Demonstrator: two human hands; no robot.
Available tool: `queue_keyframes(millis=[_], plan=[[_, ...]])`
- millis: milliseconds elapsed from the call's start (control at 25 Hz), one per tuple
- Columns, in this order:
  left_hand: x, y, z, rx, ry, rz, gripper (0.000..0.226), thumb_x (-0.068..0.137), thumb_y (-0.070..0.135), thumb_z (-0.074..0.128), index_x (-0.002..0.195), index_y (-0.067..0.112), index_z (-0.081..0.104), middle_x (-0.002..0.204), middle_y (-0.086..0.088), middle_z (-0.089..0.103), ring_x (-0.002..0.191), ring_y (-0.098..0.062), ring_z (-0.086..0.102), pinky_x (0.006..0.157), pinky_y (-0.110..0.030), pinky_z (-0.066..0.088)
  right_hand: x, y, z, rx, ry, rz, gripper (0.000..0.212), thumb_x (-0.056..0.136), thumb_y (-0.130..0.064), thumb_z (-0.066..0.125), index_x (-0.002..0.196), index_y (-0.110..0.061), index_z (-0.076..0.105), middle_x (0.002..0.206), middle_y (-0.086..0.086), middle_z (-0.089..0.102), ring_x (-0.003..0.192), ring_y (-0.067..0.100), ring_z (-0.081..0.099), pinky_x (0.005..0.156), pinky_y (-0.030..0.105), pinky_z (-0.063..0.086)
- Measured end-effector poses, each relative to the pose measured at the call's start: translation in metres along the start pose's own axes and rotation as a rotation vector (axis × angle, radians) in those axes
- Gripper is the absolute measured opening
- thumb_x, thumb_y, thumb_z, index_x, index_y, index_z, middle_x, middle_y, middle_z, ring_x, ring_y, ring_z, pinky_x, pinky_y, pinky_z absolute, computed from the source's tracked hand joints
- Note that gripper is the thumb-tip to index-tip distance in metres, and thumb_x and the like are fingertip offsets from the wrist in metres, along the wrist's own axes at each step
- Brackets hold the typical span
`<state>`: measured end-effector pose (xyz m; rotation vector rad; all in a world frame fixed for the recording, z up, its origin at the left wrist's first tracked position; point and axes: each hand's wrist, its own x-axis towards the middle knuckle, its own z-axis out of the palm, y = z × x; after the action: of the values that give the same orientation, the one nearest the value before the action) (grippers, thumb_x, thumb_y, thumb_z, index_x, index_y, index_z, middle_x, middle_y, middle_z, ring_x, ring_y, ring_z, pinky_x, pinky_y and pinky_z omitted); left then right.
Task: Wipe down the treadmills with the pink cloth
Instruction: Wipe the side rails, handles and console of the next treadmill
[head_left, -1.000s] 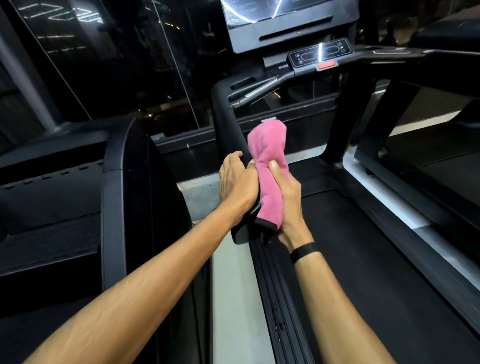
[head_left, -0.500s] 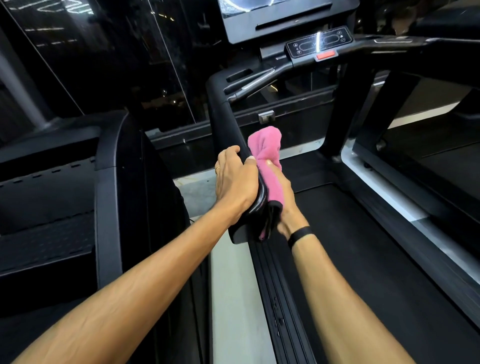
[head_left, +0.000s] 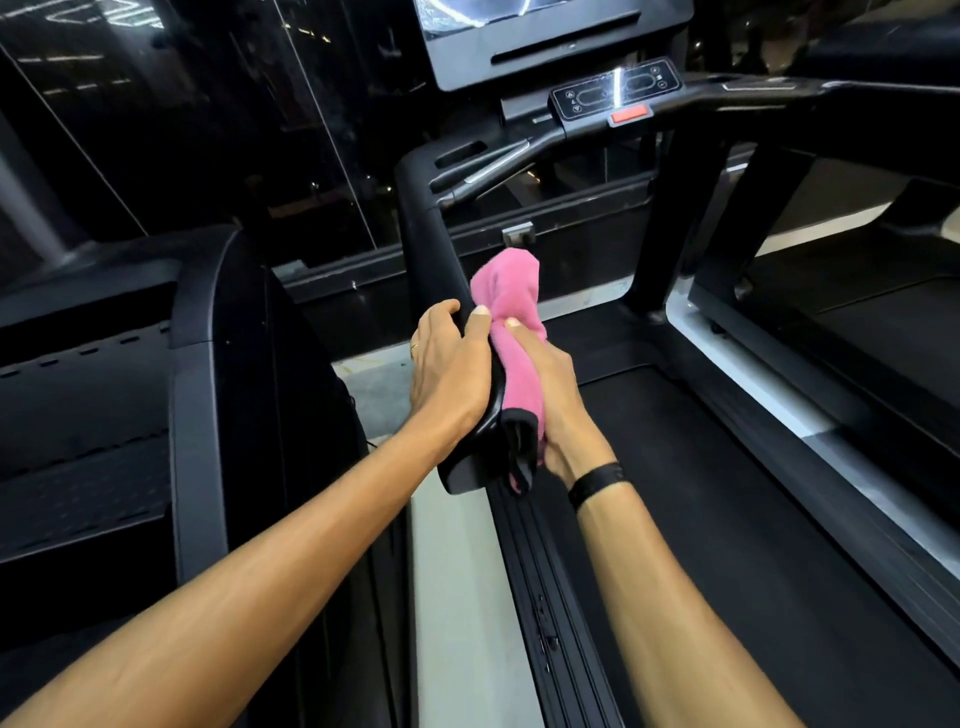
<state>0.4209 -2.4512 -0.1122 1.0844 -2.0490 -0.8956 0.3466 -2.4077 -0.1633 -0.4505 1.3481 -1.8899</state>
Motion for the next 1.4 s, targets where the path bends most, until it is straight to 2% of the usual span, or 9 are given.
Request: queue_keyframes(millis=[280,400,520,840,960,1080,1160,1320,1400], plan=[[0.007,-0.017,0.000,-0.027,-0.053,0.007,0.070,0.080,0.051,0.047,0.145,0.027,0.037,0.145,0.005,0.043,0.134,-0.017,0.042,0.114,-0.043,0.034,0.039,0.021,-0.014,-0.177,-0.131,0.007,0.045,0.094,-0.057,0.054,0.105,-0.016,0.069,0.096,0.007,0.075,0.087,0.023,0.071,0.081,0.043,0.058],[0.001,-0.008,-0.003,0.033,-0.089,-0.070,0.073,0.082,0.051,0.045,0.149,0.027,0.030,0.156,0.010,0.029,0.143,-0.006,0.025,0.120,-0.034,0.022,0.031,0.009,-0.015,-0.111,-0.176,0.024,0.037,0.100,-0.047,0.052,0.088,-0.014,0.065,0.082,0.006,0.068,0.075,0.019,0.064,0.072,0.043,0.053],[-0.005,-0.002,-0.004,0.054,-0.120,-0.103,0.080,0.083,0.058,0.044,0.153,0.025,0.026,0.162,0.012,0.019,0.147,0.002,0.015,0.120,-0.030,0.015,0.020,0.000,-0.008,-0.010,-0.157,0.072,0.030,0.096,-0.050,0.055,0.096,-0.022,0.067,0.084,0.001,0.069,0.079,0.018,0.067,0.074,0.041,0.057],[-0.005,0.001,-0.007,-0.035,-0.112,-0.162,0.060,0.094,0.041,0.047,0.151,0.028,0.030,0.162,0.012,0.020,0.149,-0.007,0.019,0.122,-0.048,0.022,-0.005,-0.022,-0.001,-0.007,-0.086,0.072,0.031,0.100,-0.045,0.052,0.107,-0.017,0.066,0.084,-0.005,0.067,0.078,0.012,0.064,0.069,0.031,0.053],[-0.003,0.000,-0.005,-0.002,-0.099,-0.108,0.062,0.095,0.040,0.044,0.150,0.013,0.032,0.162,0.005,0.022,0.150,-0.009,0.019,0.123,-0.038,0.019,0.057,-0.019,0.016,-0.059,-0.059,0.213,0.029,0.102,-0.045,0.051,0.097,-0.020,0.064,0.086,-0.001,0.065,0.083,0.017,0.064,0.075,0.039,0.054],[-0.004,0.000,-0.005,-0.012,-0.109,-0.102,0.063,0.095,0.040,0.045,0.150,0.010,0.033,0.162,0.003,0.022,0.150,-0.007,0.019,0.121,-0.024,0.018,0.078,0.003,0.009,0.031,-0.026,0.390,0.037,0.101,-0.047,0.051,0.116,-0.016,0.066,0.109,0.005,0.070,0.109,0.025,0.066,0.091,0.035,0.055],[-0.004,-0.001,-0.004,-0.030,-0.104,-0.097,0.064,0.095,0.040,0.046,0.150,0.009,0.033,0.162,0.003,0.023,0.149,-0.007,0.019,0.120,-0.021,0.018,0.043,0.012,-0.005,0.069,-0.085,0.396,0.029,0.101,-0.045,0.050,0.113,-0.023,0.066,0.104,-0.004,0.071,0.103,0.016,0.068,0.081,0.024,0.054],[-0.004,-0.001,-0.004,-0.026,-0.106,-0.114,0.065,0.095,0.044,0.044,0.150,0.012,0.033,0.162,0.005,0.022,0.149,-0.007,0.020,0.122,-0.035,0.019,-0.006,-0.010,-0.009,0.027,-0.107,0.256,0.032,0.103,-0.041,0.050,0.111,-0.015,0.065,0.078,-0.012,0.064,0.071,0.005,0.061,0.064,0.022,0.049],[-0.005,-0.004,-0.003,-0.035,-0.086,-0.120,0.062,0.097,0.046,0.038,0.150,0.014,0.033,0.162,0.007,0.022,0.149,-0.009,0.021,0.122,-0.042,0.021,0.014,-0.030,0.002,-0.073,-0.114,0.143,0.032,0.102,-0.044,0.051,0.107,-0.015,0.063,0.079,-0.007,0.064,0.070,0.007,0.061,0.063,0.023,0.048]])
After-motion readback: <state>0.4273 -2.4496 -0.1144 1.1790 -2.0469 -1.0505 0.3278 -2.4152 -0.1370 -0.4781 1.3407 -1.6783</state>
